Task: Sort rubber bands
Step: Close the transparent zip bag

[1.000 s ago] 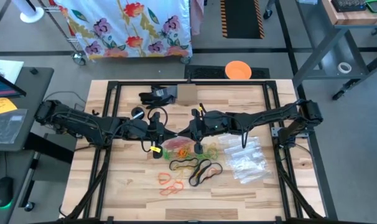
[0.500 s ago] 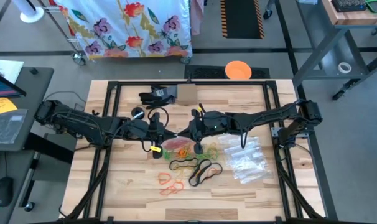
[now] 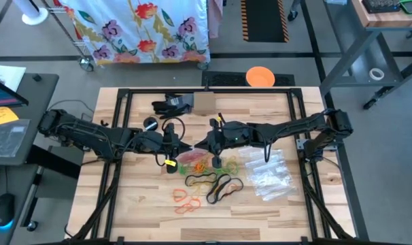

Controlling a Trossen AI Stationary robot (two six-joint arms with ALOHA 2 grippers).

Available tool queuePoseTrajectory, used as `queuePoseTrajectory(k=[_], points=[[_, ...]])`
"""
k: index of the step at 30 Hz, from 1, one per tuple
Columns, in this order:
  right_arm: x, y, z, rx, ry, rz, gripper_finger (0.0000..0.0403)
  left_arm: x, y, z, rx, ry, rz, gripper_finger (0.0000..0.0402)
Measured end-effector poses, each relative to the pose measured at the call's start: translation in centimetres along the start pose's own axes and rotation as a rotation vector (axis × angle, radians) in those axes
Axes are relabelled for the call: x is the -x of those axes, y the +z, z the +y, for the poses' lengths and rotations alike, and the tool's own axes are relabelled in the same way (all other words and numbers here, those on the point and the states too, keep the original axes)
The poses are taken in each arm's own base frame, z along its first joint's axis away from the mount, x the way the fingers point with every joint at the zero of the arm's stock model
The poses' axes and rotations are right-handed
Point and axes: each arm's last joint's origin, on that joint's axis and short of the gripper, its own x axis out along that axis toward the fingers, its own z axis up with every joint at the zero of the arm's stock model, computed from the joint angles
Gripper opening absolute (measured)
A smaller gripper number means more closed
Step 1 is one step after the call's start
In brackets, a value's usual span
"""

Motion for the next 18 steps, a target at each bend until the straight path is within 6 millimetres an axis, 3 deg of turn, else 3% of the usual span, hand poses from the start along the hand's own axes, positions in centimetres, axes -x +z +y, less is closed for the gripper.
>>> queuePoseTrajectory(k=[6, 12, 15, 18], points=[[1.5, 1.1, -0.2, 0.001, -0.003, -0.018, 0.0, 0.0, 0.0, 0.0, 0.001, -0.001, -0.002, 0.0008], [5.1, 1.8, -2.1, 0.023, 0.052, 0.041, 0.0, 0.0, 0.3, 0.0, -0.005, -0.007, -0.021, 0.0008], [7.1, 0.9, -3.3, -0.01, 0.08, -0.025, 0.0, 0.1, 0.7, -0.1, -0.015, -0.027, -0.037, 0.0008], [8.4, -1.9, -4.2, -0.081, 0.054, -0.144, 0.0, 0.3, 1.3, -0.2, -0.033, -0.043, -0.05, 0.0008]])
